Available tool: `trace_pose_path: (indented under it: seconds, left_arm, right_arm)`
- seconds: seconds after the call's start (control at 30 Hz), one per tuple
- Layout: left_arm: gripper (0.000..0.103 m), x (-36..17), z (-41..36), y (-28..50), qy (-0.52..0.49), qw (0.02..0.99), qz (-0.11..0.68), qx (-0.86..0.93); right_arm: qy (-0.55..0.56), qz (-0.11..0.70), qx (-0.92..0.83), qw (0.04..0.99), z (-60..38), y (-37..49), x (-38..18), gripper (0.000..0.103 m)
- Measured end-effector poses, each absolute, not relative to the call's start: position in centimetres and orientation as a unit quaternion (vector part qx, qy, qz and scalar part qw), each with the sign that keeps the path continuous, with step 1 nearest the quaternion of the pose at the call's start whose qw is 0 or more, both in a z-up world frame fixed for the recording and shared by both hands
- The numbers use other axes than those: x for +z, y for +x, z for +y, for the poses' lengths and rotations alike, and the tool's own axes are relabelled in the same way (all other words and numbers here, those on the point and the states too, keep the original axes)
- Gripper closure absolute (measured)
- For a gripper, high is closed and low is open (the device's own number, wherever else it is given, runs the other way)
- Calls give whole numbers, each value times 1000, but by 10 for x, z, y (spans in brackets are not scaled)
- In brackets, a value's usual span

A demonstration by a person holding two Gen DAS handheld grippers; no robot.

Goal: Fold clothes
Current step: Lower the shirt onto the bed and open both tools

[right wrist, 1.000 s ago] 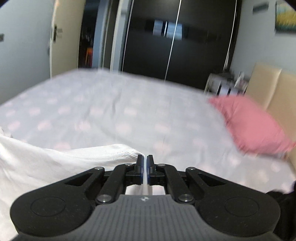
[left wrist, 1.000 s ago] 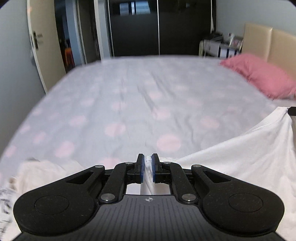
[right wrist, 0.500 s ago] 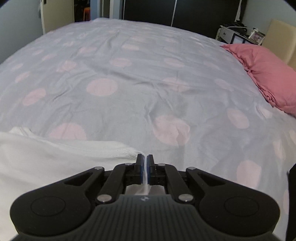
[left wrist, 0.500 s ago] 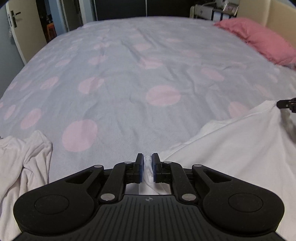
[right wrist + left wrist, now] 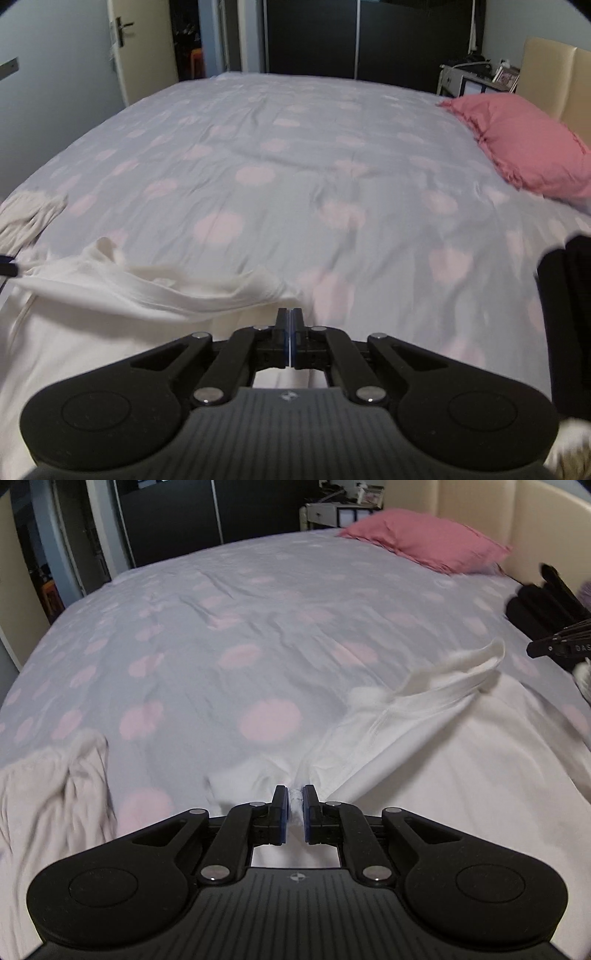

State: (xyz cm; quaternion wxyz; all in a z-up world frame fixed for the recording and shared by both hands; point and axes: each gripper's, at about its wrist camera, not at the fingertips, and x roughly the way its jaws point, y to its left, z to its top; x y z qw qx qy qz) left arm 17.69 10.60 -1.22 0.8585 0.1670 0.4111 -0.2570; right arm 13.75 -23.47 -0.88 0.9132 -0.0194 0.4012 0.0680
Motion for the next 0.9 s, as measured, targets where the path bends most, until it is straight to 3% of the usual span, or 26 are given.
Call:
trace_pose_path:
  seconds: [0.17,0.27,0.47,0.53,0.57,0.6,0.9]
  left_arm:
    - [95,-29,98,149,206,843,431,-249]
    - [88,-18,94,136,220,848,414,-246]
    - [87,-4,61,134,251,853,374,-263]
    - [87,-16,47,142,261,847,376,-271]
    - [87,-23,40,147,265,844,377,-275]
    - [87,-31,33,152,271,841,378,-278]
    - [81,-88,16,185,305,825,387,-277]
  right_arm:
    - [-25,424,81,902,-234,96,-18,102]
    - [-28,426,85,900,-236,85,-20,98]
    - [-41,415,109,902,-233,91,-19,97]
    - [-48,416,114,901,-234,94,-22,87]
    - [-52,416,117,900,-235,95,-24,73]
    - [-55,416,119,900,-235,96,-25,67]
    - [-80,422,136,893,-242,110,-39,67]
